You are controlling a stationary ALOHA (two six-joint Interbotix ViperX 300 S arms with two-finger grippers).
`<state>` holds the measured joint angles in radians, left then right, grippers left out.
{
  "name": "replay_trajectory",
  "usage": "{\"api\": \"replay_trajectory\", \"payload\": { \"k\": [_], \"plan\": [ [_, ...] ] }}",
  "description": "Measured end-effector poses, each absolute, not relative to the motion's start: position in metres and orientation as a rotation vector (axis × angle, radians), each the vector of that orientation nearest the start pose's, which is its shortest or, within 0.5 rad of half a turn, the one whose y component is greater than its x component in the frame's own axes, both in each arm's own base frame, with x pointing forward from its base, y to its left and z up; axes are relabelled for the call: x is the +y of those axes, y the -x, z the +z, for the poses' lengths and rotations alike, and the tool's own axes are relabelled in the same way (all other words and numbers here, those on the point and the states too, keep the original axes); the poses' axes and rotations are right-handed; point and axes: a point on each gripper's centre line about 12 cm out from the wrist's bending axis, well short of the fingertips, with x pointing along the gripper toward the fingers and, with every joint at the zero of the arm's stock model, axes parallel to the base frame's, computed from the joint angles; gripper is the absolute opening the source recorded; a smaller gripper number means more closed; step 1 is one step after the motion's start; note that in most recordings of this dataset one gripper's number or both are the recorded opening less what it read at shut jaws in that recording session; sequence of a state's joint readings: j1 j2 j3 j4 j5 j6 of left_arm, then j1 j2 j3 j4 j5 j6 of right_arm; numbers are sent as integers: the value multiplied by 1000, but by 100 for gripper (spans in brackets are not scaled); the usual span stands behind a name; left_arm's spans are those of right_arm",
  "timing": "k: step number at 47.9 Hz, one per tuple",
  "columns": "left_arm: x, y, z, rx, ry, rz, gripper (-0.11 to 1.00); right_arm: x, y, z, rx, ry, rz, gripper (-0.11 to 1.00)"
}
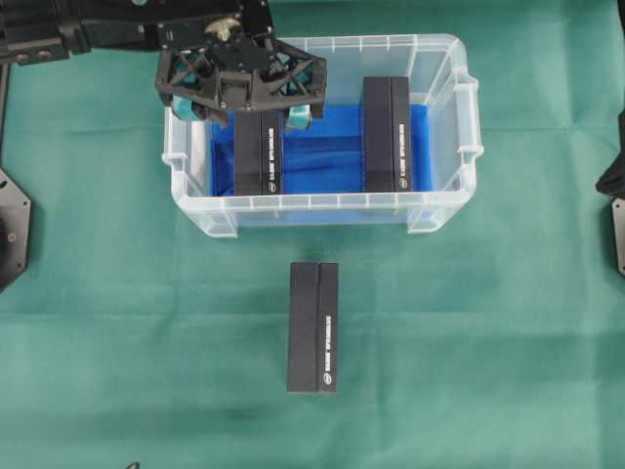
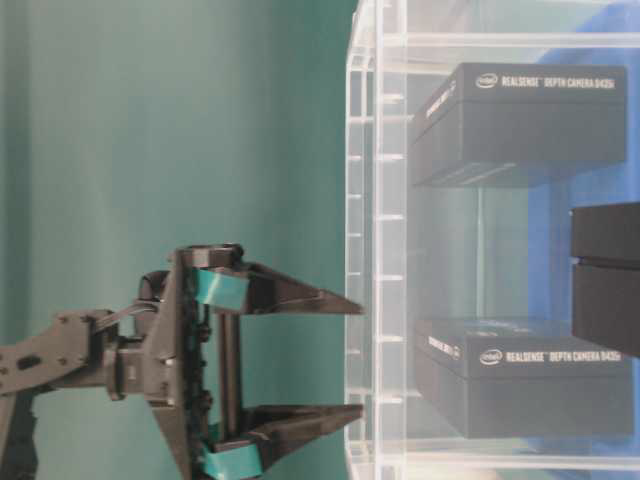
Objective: Take the box out of the case with the left arm.
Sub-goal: 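Lower the open left gripper around the left black box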
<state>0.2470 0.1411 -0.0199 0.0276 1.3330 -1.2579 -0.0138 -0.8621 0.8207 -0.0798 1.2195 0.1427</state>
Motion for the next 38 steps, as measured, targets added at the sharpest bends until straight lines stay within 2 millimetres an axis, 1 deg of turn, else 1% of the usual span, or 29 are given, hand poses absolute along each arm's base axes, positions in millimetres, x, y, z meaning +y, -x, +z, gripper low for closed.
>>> {"api": "replay_trajectory", "payload": {
  "k": [15, 22, 38],
  "plan": [
    [103, -397, 232, 1115, 1184, 1129, 98, -11, -155, 271, 1171, -66, -146, 7],
    [103, -396, 225, 1113, 1184, 1129, 98, -11, -156, 271, 1171, -66, -146, 7],
    [104, -403, 208, 1108, 1183, 1125, 98, -11, -156, 271, 1171, -66, -146, 7]
  ]
}}
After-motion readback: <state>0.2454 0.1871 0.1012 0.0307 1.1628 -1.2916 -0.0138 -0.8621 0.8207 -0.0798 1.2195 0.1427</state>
